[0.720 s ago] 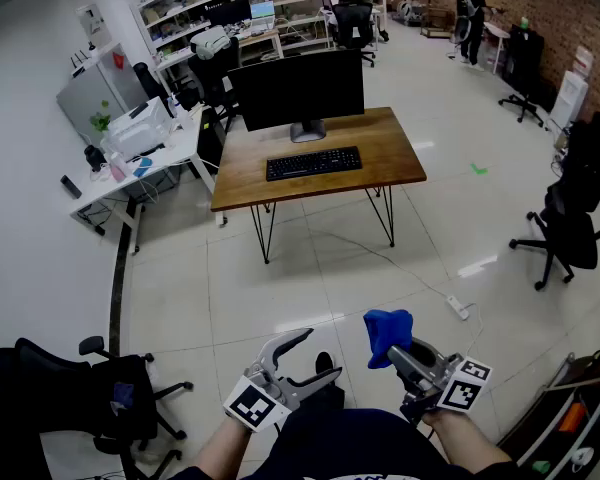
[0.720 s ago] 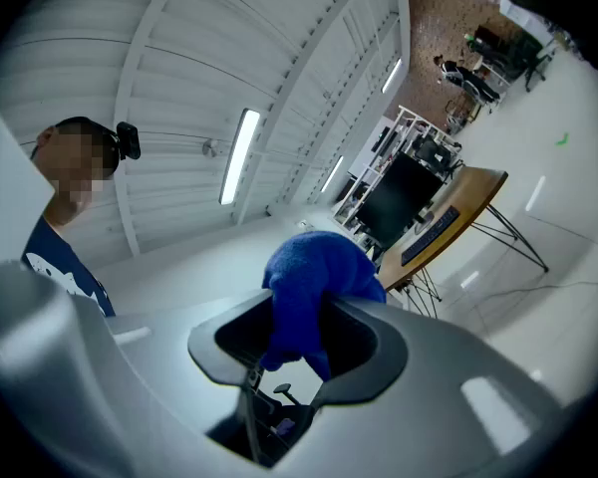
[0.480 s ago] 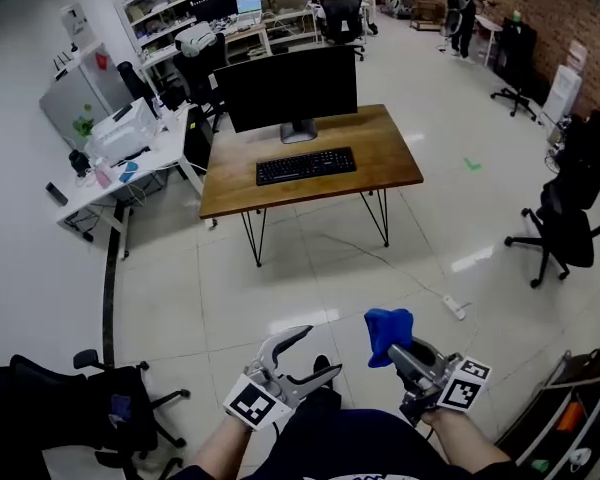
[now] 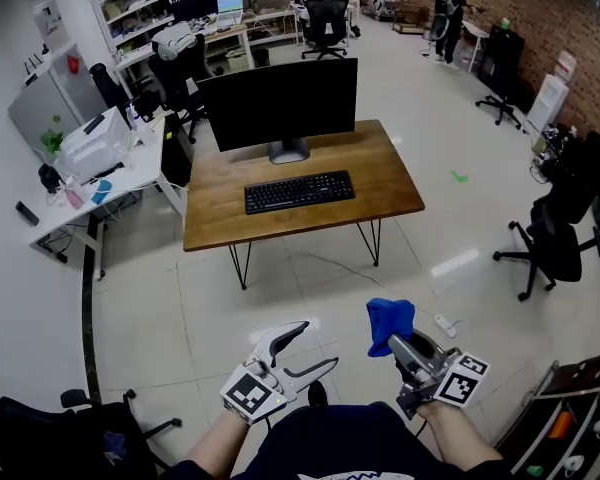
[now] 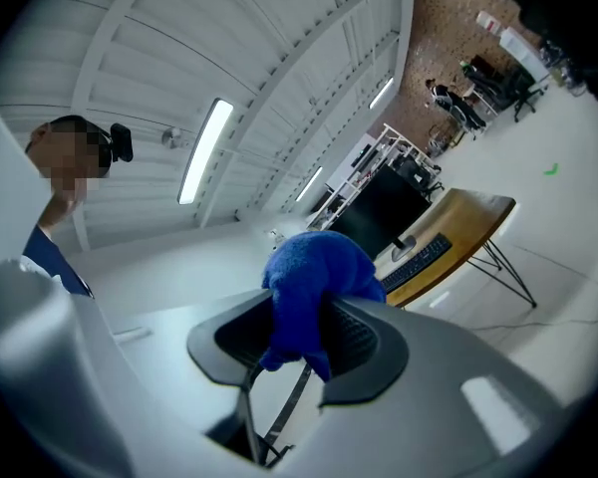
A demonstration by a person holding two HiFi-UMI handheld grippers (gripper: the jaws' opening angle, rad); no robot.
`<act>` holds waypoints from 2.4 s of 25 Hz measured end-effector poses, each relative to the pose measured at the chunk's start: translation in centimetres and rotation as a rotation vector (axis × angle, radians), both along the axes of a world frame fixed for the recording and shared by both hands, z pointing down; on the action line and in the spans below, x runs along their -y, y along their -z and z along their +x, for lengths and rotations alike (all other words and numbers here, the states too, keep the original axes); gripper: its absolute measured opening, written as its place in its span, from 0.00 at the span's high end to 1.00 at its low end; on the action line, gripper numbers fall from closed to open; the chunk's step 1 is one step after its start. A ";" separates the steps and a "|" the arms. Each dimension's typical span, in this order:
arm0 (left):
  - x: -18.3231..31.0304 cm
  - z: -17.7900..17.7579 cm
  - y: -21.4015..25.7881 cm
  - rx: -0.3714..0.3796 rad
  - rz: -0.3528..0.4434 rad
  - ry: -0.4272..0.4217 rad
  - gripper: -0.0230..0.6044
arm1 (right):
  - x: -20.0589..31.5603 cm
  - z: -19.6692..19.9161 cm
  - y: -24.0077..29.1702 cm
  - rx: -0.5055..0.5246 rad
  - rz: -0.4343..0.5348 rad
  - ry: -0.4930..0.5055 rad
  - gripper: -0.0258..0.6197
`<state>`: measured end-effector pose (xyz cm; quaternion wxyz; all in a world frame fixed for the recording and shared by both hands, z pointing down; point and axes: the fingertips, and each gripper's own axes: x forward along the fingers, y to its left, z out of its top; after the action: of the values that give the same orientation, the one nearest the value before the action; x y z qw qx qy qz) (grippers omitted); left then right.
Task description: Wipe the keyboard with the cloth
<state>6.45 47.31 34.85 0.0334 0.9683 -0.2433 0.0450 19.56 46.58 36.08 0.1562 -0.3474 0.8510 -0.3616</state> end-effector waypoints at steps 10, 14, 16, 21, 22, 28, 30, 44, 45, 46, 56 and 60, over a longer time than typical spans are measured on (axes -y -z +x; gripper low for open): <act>9.8 -1.5 0.4 0.006 0.012 0.034 0.43 | 9.8 -0.4 -1.1 -0.009 -0.032 -0.014 0.74; 14.6 -1.7 -0.4 0.030 -0.006 0.073 0.43 | 15.5 0.1 -2.5 -0.021 -0.058 0.020 0.74; 17.5 -1.7 -0.9 0.041 -0.014 0.102 0.43 | 19.0 0.4 -3.4 -0.032 -0.066 0.042 0.74; 25.9 -1.7 -2.7 0.071 -0.094 0.188 0.43 | 28.3 1.2 -6.1 -0.117 -0.051 0.107 0.74; 27.4 -1.6 -2.8 0.089 -0.098 0.201 0.43 | 30.0 1.2 -6.5 -0.125 -0.049 0.121 0.74; 34.9 -0.9 -3.6 0.144 -0.073 0.250 0.43 | 37.6 1.3 -8.7 -0.202 -0.064 0.198 0.74; 36.7 -1.7 -4.8 0.161 -0.092 0.272 0.43 | 39.4 1.3 -10.1 -0.231 -0.081 0.207 0.74; 49.4 -15.7 -21.4 0.357 -0.319 0.409 0.43 | 50.7 1.8 -22.9 -0.696 -0.192 0.186 0.74; 50.1 -16.5 -22.6 0.374 -0.334 0.402 0.43 | 51.2 1.9 -24.0 -0.733 -0.214 0.185 0.74; 50.9 -17.3 -23.7 0.387 -0.345 0.395 0.43 | 51.9 2.0 -24.9 -0.761 -0.235 0.182 0.74; 56.1 -21.7 -32.7 0.467 -0.455 0.299 0.42 | 57.2 3.0 -32.7 -0.964 -0.415 0.110 0.74; 56.0 -21.9 -35.9 0.547 -0.478 0.216 0.39 | 58.7 2.9 -34.6 -1.010 -0.455 0.090 0.74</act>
<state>-15.50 -8.64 70.72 0.1970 0.8542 -0.3264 0.3535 22.51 -12.13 70.66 -0.3659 -0.4659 0.7345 -0.3310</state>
